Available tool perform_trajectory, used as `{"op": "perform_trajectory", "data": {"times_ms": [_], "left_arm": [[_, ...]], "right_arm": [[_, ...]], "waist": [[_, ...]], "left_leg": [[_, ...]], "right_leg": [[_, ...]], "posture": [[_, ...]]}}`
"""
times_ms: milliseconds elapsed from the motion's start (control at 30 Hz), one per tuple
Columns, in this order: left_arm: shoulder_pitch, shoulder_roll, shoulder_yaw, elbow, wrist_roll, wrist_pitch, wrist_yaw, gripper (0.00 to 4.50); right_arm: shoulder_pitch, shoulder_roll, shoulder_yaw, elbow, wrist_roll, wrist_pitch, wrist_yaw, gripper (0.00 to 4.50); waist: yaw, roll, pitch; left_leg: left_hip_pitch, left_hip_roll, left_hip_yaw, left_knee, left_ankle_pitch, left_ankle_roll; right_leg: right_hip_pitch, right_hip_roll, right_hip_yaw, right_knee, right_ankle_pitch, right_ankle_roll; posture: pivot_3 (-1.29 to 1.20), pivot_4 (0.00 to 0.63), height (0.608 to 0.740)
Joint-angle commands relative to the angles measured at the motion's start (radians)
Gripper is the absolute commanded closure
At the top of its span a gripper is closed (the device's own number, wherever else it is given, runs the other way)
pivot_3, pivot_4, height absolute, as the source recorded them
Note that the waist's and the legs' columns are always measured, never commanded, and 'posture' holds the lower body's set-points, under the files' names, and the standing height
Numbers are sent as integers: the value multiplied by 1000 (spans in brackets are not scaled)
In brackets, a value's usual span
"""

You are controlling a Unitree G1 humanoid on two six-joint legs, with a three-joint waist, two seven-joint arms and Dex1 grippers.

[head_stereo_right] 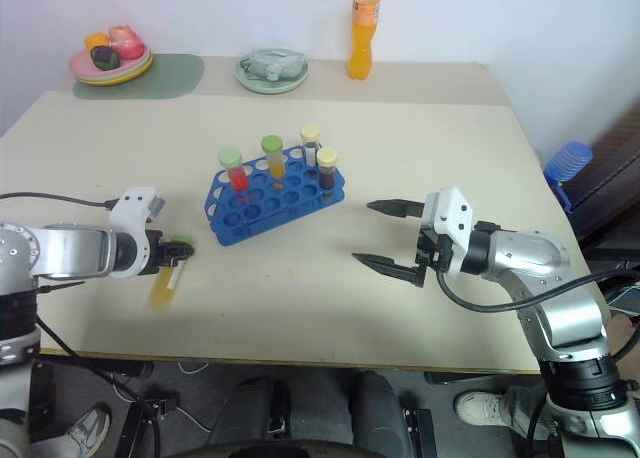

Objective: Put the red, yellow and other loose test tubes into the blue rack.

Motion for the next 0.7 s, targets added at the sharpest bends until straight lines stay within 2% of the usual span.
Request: {"op": "perform_trajectory", "data": {"times_ms": [33, 167, 300, 433, 500, 600, 700], "left_arm": [[11, 23, 25, -18, -53, 9, 29, 3216], [21, 1, 32, -35, -75, -2, 69, 3216], [23, 6, -7, -80, -73, 3, -14, 3216], [20, 21, -25, -97, 42, -6, -35, 3216], [16, 56, -73, -147, 103, -12, -101, 3216], [10, 70, -99, -181, 179, -25, -156, 2111], [9, 36, -74, -177, 220, -1, -177, 582]], "right_arm": [[-26, 5, 2, 21, -7, -27, 15, 302], [-32, 9, 5, 47, -14, -48, 31, 302], [-26, 10, 3, 55, -17, -64, 40, 302], [-11, 10, -4, 48, -16, -69, 38, 302], [-3, 8, -6, 44, -17, -70, 36, 302], [5, 6, -9, 35, -16, -66, 29, 302], [13, 3, -13, 25, -14, -63, 24, 302]], "waist": [[0, 0, 0], [3, 0, 0], [3, 0, 0], [4, 0, 0], [2, 0, 0], [2, 0, 0], [3, 0, 0]], "left_leg": [[0, 0, 0, 0, 0, 0], [0, 0, 0, 0, 0, 0], [0, 0, 0, 0, 0, 0], [0, 0, 0, 0, 0, 0], [0, 0, 0, 0, 0, 0], [0, 0, 0, 0, 0, -1], [0, 0, 0, 0, 0, -1]], "right_leg": [[0, 0, 0, 0, 0, 0], [0, 0, 0, 0, 0, 0], [0, 0, 0, 0, 0, 0], [0, 0, 0, 0, 0, 0], [0, 0, 0, 0, 0, 0], [0, 1, 0, 0, 0, 0], [0, 0, 0, 0, 0, 0]], "posture": [[0, 150, 740], [0, 150, 740], [0, 150, 740], [0, 150, 740], [0, 150, 740], [0, 150, 740], [0, 150, 740]]}}
